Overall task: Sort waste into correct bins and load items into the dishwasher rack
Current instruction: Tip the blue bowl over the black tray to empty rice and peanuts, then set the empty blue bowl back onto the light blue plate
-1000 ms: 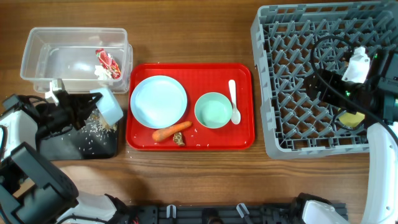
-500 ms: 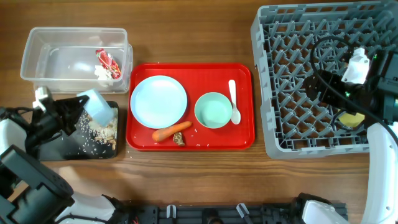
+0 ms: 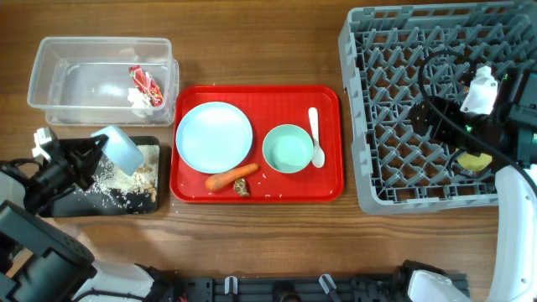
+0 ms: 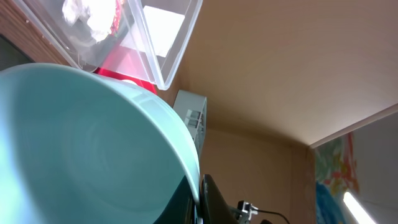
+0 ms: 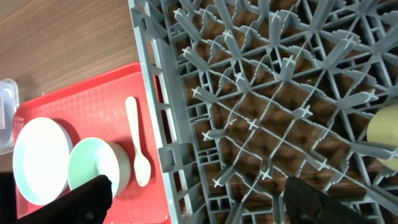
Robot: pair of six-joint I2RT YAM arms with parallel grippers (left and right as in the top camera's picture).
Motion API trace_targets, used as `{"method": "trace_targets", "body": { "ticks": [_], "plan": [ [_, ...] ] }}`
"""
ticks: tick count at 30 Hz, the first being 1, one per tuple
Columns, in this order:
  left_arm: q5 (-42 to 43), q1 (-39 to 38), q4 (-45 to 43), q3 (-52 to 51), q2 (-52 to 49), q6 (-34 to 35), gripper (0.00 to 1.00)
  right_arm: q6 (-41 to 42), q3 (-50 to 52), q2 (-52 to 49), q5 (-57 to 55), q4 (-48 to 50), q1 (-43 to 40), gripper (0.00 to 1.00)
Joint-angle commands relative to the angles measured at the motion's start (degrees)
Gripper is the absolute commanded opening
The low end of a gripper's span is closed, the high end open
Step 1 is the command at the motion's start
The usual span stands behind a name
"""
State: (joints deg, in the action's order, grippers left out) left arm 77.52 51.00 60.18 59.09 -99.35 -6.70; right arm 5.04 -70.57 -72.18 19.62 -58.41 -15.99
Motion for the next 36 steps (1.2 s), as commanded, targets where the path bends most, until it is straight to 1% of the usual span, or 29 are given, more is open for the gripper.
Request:
{"method": "trace_targets", "body": {
  "ticks": [1, 5, 8, 9, 12, 14, 16, 17, 19, 20, 21, 22, 23, 25, 27, 28, 31, 34, 35, 36],
  "plan": [
    [2.12, 0.24, 0.11, 0.07, -0.52, -2.56, 0.04, -0.61, -0.83, 0.28, -0.74, -0.26, 0.24, 0.90],
    [2.14, -0.39, 0.59, 0.07, -0.48, -2.86, 0.04, -0.61, -0.83, 0.31, -0.74, -0.42, 0.24, 0.90],
    [2.14, -2.99, 3.28, 0.07, 0.44, -7.69, 0.04, -0.59, -0.83, 0.31, -0.74, -0.39, 0.24, 0.90],
    [2.12, -4.92, 3.89, 0.07, 1.14, -9.20, 0.04, -0.57, -0.83, 0.31, -0.74, -0.39, 0.24, 0.90],
    [0.44, -12.76, 2.71, 0.09, 3.89, -9.84, 0.04, -0.59, -0.83, 0.31, -0.74, -0.39, 0.24, 0.90],
    [-2.97, -20.31, -0.02, 0.09, 6.32, -9.57, 0.04, -0.57, -0.83, 0.31, -0.74, -0.44, 0.24, 0.90],
    [-4.66, -26.62, -3.43, 0.11, 7.78, -9.20, 0.04, -0.59, -0.83, 0.31, -0.74, -0.59, 0.24, 0.90],
    [-6.23, -30.12, -6.16, 0.20, 8.20, -7.48, 0.04, -0.59, -0.83, 0.31, -0.74, -0.63, 0.24, 0.91],
    [-14.01, -36.35, -13.33, 0.17, 8.26, -0.46, 0.04, -0.55, -0.83, 0.28, -0.74, -0.79, 0.24, 0.91],
    [-21.42, -40.11, -17.25, 0.17, 8.22, 4.20, 0.04, -0.59, -0.83, 0.31, -0.74, -0.87, 0.24, 0.91],
    [-28.11, -43.71, -20.17, 0.17, 8.22, 7.26, 0.04, -0.55, -0.83, 0.31, -0.74, -0.98, 0.24, 0.91],
    [-34.21, -47.43, -22.69, 0.17, 8.17, 9.29, 0.04, -0.55, -0.83, 0.31, -0.74, -1.03, 0.24, 0.90],
    [-42.23, -51.95, -25.49, 0.17, 8.09, 11.34, 0.04, -0.55, -0.83, 0.31, -0.74, -1.03, 0.24, 0.90],
    [-53.77, -57.75, -28.15, 0.17, 7.85, 15.08, 0.04, -0.52, -0.83, 0.31, -0.74, -1.03, 0.24, 0.90],
    [-63.41, -62.88, -29.22, 0.17, 7.39, 17.99, 0.04, -0.52, -0.83, 0.31, -0.72, -1.03, 0.24, 0.91],
    [-66.31, -65.35, -29.62, 0.17, 6.99, 19.17, 0.04, -0.48, -0.83, 0.31, -0.66, -1.01, 0.24, 0.90],
    [-66.93, -69.64, -30.62, 0.17, 5.97, 19.41, 0.06, -0.50, -0.83, 0.31, 0.31, -0.96, 0.24, 0.91],
    [-66.93, -72.17, -31.74, 0.17, 5.79, 20.00, 0.15, -0.52, -0.83, 0.28, 1.11, -0.98, 0.50, 0.90],
    [-66.90, -72.22, -31.76, 0.17, 5.79, 20.94, 0.24, -0.55, -0.83, 0.28, 2.14, -0.76, 0.98, 0.90],
    [-66.90, -72.22, -31.47, 0.17, 5.81, 20.90, 0.53, -0.55, -0.83, 0.28, 2.73, -0.48, 2.10, 0.90]
  ]
}}
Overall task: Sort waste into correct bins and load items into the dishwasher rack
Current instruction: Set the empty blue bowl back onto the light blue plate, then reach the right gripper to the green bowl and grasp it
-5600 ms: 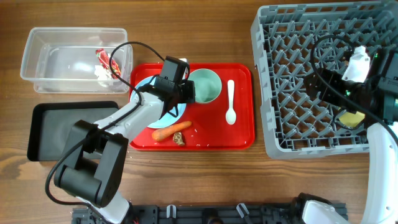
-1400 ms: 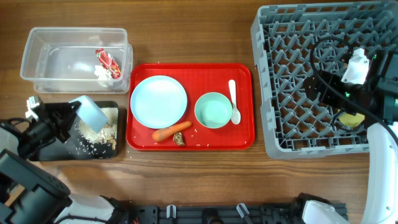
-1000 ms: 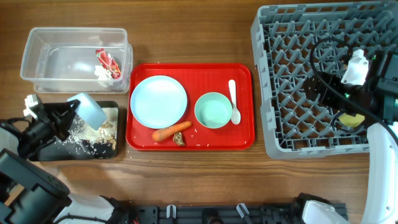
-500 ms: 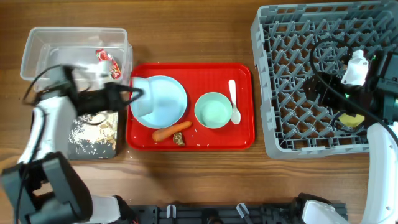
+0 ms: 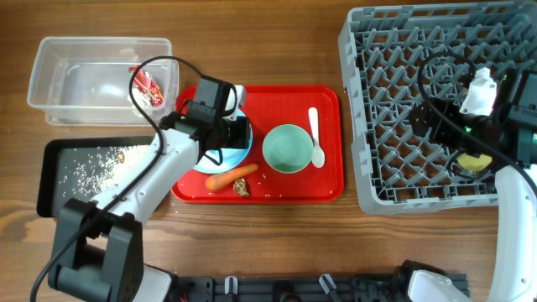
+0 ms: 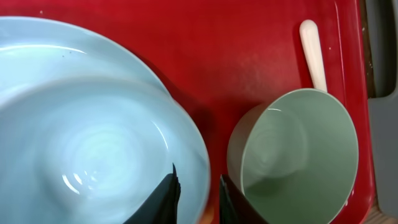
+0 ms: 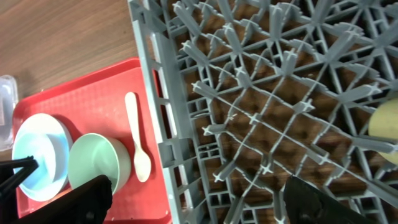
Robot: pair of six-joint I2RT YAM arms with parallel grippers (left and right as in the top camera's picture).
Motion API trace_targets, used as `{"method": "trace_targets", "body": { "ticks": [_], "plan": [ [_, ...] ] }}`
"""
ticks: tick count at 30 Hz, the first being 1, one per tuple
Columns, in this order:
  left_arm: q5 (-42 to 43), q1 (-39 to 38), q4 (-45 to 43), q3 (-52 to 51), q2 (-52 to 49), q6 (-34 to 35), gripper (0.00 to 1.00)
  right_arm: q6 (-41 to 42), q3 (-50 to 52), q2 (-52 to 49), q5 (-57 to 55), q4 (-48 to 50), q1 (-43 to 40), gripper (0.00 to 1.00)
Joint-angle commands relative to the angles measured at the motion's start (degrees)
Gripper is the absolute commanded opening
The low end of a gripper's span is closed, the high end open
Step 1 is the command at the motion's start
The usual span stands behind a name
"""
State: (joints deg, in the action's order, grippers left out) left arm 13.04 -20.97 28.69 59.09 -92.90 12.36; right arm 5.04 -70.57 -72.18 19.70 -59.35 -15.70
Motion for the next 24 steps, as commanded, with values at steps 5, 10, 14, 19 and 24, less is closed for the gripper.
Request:
{"method": "trace_targets", "body": {
  "ticks": [5, 10, 14, 19, 24],
  "plan": [
    [-2.23, -0.11, 3.04, 0.17, 1.84, 3.34, 0.68, -0.55, -0.83, -0.44, 2.62, 3.02, 9.64, 0.90],
    [-2.25, 1.49, 11.52, 0.17, 9.05, 3.58, 0.72, -0.28, -0.79, -5.68, 1.07, 5.64, 21.00, 0.89],
    [-4.35, 5.29, 18.75, 0.17, 16.85, 3.61, 0.76, 1.86, -0.79, -12.74, -0.02, 7.17, 28.46, 0.83],
    [-6.29, 11.74, 24.20, 0.17, 23.04, 5.09, 0.79, 8.07, -0.79, -22.10, -5.97, 9.44, 35.65, 0.70],
    [-6.27, 14.38, 25.00, 0.17, 23.47, 5.07, 0.81, 12.61, -0.79, -31.12, -6.78, 11.89, 40.13, 0.51]
  ]
}}
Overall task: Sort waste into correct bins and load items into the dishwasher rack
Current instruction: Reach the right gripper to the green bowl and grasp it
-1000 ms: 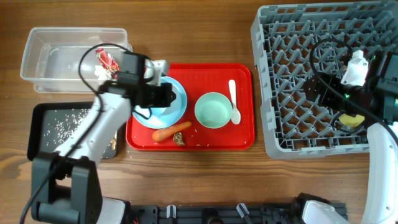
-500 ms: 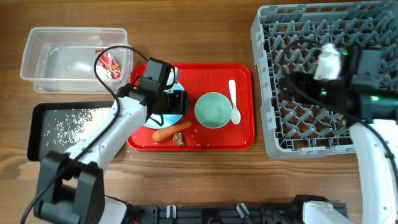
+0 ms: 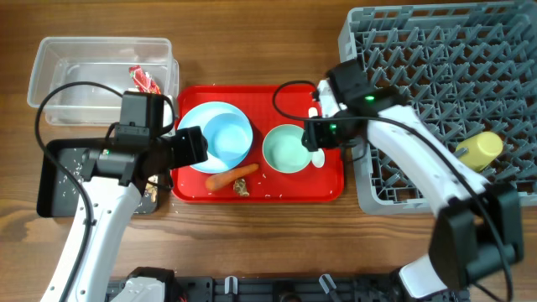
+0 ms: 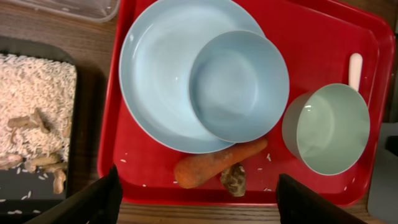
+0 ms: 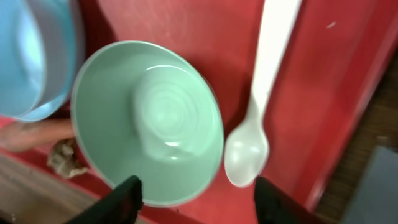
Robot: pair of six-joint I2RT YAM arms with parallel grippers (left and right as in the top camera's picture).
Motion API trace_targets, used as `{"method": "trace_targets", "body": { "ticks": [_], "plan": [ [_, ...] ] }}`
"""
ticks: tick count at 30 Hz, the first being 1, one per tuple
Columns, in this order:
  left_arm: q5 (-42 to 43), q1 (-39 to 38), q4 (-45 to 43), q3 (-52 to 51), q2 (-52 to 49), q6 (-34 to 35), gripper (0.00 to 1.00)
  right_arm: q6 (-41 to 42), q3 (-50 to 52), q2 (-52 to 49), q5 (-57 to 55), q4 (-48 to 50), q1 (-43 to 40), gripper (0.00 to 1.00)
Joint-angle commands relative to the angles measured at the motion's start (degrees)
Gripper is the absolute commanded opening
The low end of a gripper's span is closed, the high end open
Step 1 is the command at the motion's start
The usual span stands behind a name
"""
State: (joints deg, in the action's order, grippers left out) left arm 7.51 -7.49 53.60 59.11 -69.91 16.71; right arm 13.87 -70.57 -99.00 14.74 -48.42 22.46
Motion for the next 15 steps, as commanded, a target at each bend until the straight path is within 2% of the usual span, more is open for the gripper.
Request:
{"method": "trace_targets", "body": {
  "ticks": [1, 2, 4, 8, 13, 15],
  "plan": [
    [-0.74, 0.90, 0.07, 0.15, 0.48, 0.72, 0.81, 4.33, -0.79, -5.97, -1.84, 1.44, 2.95, 0.45],
    [-0.74, 0.90, 0.07, 0.15, 0.48, 0.72, 0.81, 4.35, -0.79, -7.21, -1.84, 1.84, 3.61, 0.44],
    [-0.74, 0.90, 0.07, 0.15, 0.48, 0.72, 0.81, 5.01, -0.79, -9.05, -1.92, 2.58, 4.33, 0.21],
    [-0.74, 0.90, 0.09, 0.15, 0.48, 0.70, 0.81, 8.55, -1.25, -8.02, -4.66, 2.69, 3.65, 0.04],
    [-0.74, 0.90, 0.09, 0.15, 0.48, 0.70, 0.81, 8.52, -5.09, -0.98, -11.76, -0.68, 1.77, 0.04],
    [-0.74, 0.90, 0.09, 0.15, 0.48, 0.70, 0.82, 7.06, -6.38, 5.18, -18.51, -0.98, 0.57, 0.04]
  ]
}}
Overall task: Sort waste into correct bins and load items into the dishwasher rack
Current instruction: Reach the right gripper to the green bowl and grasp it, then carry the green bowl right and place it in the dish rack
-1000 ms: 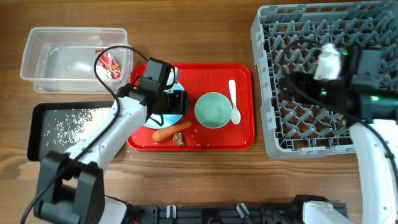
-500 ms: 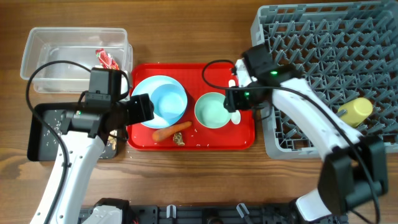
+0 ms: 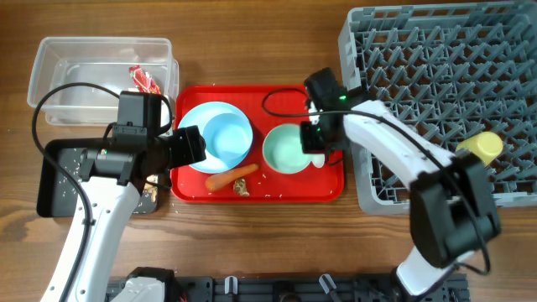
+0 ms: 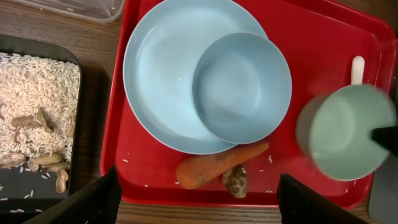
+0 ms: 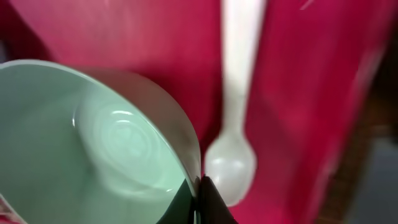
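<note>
On the red tray (image 3: 323, 186) a pale green bowl (image 3: 285, 151) sits beside a white spoon (image 5: 233, 149). My right gripper (image 5: 200, 194) is shut on the bowl's right rim, one finger inside and one outside. The bowl shows blurred in the left wrist view (image 4: 342, 134). A small blue bowl (image 4: 242, 87) rests on the blue plate (image 4: 158, 93) at the tray's left. A carrot (image 4: 214, 165) and a brown lump (image 4: 235, 180) lie in front of them. My left gripper (image 4: 199, 205) hangs open over the tray's front edge, holding nothing.
A black tray (image 3: 59, 197) with rice and scraps lies left of the red tray. A clear bin (image 3: 84, 75) holding a red-and-white wrapper (image 3: 143, 81) stands at the back left. The grey dishwasher rack (image 3: 419, 75) fills the right, with a yellow item (image 3: 474, 149) in it.
My right gripper was open above the green bowl and spoon; it has come down and shut on the bowl's right rim. The left arm has hardly moved.
My left gripper held the blue bowl tilted over the black rice tray while the right hung over the rack. Then the bowl was on the blue plate, still held. Then the left was open above the tray and the right was over the green bowl, which it now grips.
</note>
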Robot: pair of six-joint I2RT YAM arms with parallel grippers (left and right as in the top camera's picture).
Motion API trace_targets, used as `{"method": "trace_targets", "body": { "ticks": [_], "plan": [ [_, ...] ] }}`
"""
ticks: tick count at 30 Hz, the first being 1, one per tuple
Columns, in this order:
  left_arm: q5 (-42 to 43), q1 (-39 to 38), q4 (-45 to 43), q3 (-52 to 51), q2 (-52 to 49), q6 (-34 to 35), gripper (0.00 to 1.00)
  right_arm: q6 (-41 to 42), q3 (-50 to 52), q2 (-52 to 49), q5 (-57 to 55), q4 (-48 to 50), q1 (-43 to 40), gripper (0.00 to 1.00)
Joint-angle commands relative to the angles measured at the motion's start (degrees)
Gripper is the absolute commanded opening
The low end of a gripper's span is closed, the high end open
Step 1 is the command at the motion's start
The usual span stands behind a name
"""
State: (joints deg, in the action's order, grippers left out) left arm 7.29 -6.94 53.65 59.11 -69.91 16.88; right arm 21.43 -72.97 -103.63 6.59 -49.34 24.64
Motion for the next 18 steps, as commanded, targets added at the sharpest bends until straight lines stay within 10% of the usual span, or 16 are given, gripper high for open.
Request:
{"method": "trace_targets", "body": {
  "ticks": [1, 8, 18],
  "plan": [
    [-0.52, 0.35, 0.04, 0.15, 0.48, 0.52, 0.82, -0.72, -3.98, 11.76, -12.92, 0.24, -2.08, 0.04],
    [-0.48, 0.35, 0.07, 0.15, 0.48, 0.55, 0.83, -12.92, -3.96, 26.82, -45.35, 7.80, -10.91, 0.04],
    [-0.50, 0.35, 0.09, 0.15, 0.48, 0.52, 0.83, -31.85, -3.80, 26.56, -50.77, 27.78, -24.81, 0.04]
  ]
}}
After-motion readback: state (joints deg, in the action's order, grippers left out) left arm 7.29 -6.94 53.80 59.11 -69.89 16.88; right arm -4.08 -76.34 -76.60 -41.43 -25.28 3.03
